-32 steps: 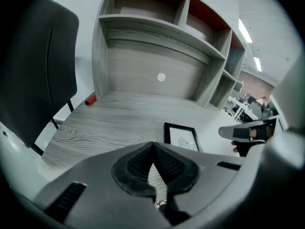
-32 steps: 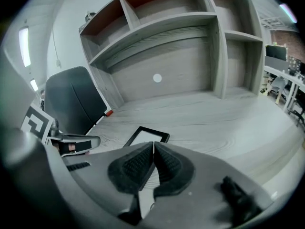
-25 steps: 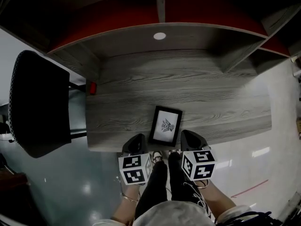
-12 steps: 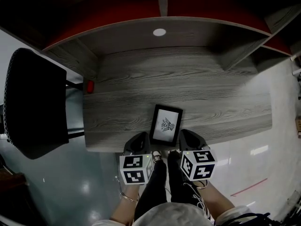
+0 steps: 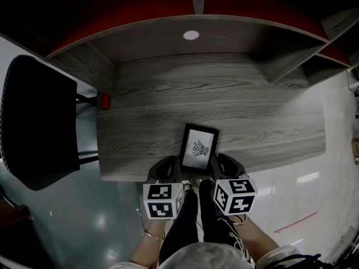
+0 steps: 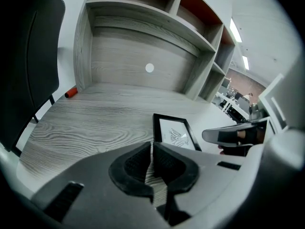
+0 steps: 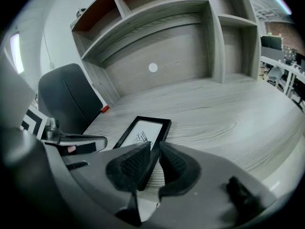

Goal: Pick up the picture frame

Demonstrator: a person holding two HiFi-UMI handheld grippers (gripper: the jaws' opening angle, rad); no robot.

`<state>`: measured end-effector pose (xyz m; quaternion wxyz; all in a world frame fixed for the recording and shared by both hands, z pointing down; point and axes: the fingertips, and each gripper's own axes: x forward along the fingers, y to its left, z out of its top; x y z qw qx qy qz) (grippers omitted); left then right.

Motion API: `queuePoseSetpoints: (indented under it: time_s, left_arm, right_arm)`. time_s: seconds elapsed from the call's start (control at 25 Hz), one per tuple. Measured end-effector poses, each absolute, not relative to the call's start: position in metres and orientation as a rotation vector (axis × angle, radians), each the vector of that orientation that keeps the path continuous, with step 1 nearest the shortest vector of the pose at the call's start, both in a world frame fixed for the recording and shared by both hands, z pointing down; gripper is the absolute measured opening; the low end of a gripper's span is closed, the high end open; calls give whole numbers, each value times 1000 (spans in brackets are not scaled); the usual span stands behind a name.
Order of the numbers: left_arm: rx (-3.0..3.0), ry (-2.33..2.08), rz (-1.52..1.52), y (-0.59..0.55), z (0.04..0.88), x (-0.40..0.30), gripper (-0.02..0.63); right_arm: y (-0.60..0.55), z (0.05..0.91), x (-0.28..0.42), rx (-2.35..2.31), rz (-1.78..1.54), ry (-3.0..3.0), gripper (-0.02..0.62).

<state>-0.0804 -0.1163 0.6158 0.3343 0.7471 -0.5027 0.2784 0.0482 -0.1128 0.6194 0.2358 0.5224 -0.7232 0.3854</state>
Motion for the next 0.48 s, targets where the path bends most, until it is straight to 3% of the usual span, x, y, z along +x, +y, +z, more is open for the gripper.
queuePoseSetpoints:
  time_s: [0.48]
  left_arm:
    - [1948, -1289, 724, -118, 621, -74, 9]
  right_arm:
    - [-114, 624, 47, 1418, 1092, -1976, 75]
